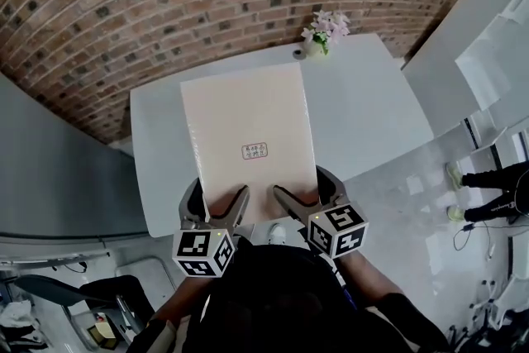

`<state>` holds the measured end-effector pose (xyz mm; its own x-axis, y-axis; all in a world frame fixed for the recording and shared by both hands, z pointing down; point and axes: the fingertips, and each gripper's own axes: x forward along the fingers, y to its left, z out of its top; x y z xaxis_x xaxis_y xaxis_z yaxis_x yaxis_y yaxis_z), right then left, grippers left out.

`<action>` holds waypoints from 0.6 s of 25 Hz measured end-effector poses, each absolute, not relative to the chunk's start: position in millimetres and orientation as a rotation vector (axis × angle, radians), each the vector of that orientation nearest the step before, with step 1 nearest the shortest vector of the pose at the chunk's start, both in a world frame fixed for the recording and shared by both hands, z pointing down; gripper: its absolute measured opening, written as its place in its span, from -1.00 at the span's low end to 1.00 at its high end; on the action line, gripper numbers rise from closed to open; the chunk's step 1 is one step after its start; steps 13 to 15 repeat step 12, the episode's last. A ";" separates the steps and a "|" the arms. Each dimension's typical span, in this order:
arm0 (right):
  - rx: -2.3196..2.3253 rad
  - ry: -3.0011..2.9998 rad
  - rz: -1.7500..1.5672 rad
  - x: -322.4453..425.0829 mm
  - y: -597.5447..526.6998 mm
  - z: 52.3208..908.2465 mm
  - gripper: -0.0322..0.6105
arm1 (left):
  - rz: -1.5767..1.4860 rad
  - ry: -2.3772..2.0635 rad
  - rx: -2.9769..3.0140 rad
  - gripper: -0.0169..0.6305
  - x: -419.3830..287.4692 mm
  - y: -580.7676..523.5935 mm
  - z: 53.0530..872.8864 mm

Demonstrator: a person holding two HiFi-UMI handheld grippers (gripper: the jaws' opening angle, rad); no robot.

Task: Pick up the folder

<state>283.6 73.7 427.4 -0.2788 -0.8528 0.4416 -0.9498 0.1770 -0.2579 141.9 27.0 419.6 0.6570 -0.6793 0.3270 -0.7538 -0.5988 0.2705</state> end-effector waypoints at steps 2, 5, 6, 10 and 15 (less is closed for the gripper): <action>1.768 -2.242 0.728 289.6 80.7 427.1 0.39 | 0.267 -1.117 2.502 0.36 148.4 32.3 418.8; 1.782 -2.233 0.724 294.5 89.5 427.0 0.39 | 0.266 -1.103 2.509 0.36 153.8 39.9 419.3; 1.786 -2.231 0.722 295.6 92.3 427.0 0.39 | 0.267 -1.100 2.512 0.36 155.1 42.3 419.4; 1.796 -2.231 0.732 300.9 101.4 426.2 0.39 | 0.274 -1.099 2.516 0.36 160.5 50.1 417.5; 1.799 -2.231 0.742 303.7 105.4 425.7 0.39 | 0.280 -1.101 2.518 0.36 163.4 53.6 415.9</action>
